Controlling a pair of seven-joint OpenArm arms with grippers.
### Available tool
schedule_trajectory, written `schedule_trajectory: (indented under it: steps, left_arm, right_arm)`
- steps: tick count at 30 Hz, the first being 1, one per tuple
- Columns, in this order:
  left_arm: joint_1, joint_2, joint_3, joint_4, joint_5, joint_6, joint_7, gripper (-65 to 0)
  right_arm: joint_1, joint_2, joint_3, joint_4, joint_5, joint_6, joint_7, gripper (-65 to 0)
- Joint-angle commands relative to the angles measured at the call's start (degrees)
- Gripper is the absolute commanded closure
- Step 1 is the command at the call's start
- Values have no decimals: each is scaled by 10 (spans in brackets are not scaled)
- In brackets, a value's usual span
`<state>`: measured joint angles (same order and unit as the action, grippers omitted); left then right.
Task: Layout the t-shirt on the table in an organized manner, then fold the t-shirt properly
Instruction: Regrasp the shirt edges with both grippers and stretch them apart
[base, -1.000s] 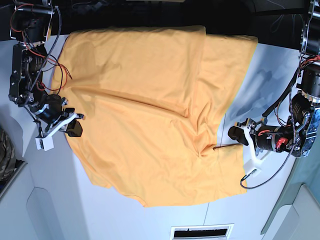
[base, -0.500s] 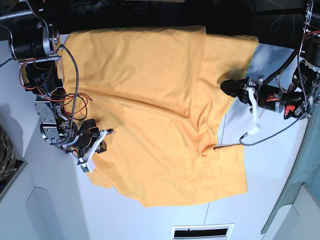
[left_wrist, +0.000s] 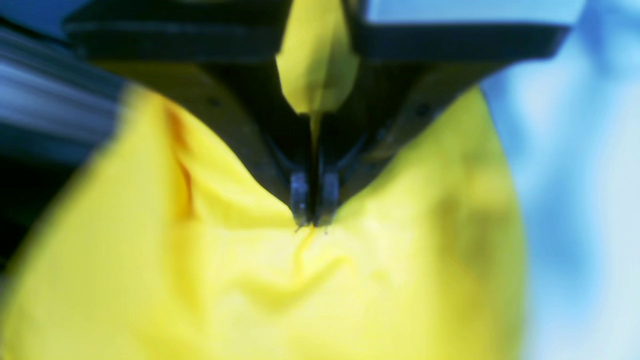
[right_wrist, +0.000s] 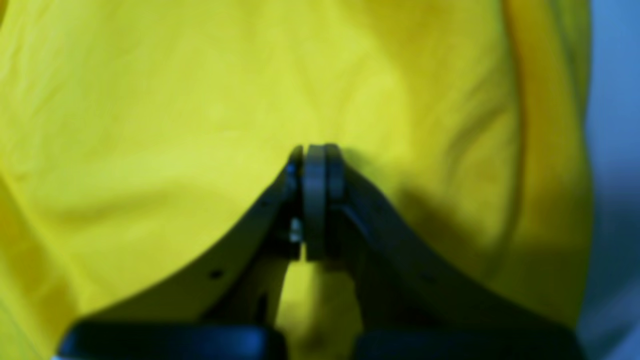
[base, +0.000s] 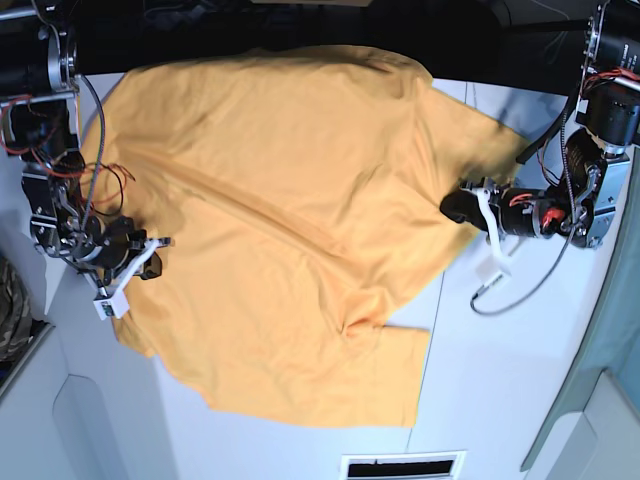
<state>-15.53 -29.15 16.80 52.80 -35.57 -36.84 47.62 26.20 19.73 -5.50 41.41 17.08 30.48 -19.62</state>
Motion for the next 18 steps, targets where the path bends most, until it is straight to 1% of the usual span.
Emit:
schedule_trajectory:
  steps: [1, 5, 8, 11, 15, 18]
  left_arm:
    - [-5, -13, 4, -23, 114, 82, 50, -13]
    - [-62, -12, 4, -56, 150, 114, 28, -13]
    - [-108, -7, 4, -84, 190, 145, 11, -13]
    - [-152, 3, 4, -114, 222, 170, -3, -13]
    - [-196, 20, 4, -148, 248, 172, -3, -13]
    - [-216, 29, 4, -160, 247, 171, -5, -13]
  right_arm:
    - [-2, 12, 7, 18, 5, 0, -24, 0]
    - [-61, 14, 46, 93, 67, 2, -99, 0]
    - [-120, 13, 77, 160, 124, 2, -132, 0]
    - [-180, 10, 104, 223, 152, 5, -137, 0]
    - [-245, 7, 113, 288, 156, 9, -136, 0]
    - [-268, -7, 121, 319, 155, 9, -136, 0]
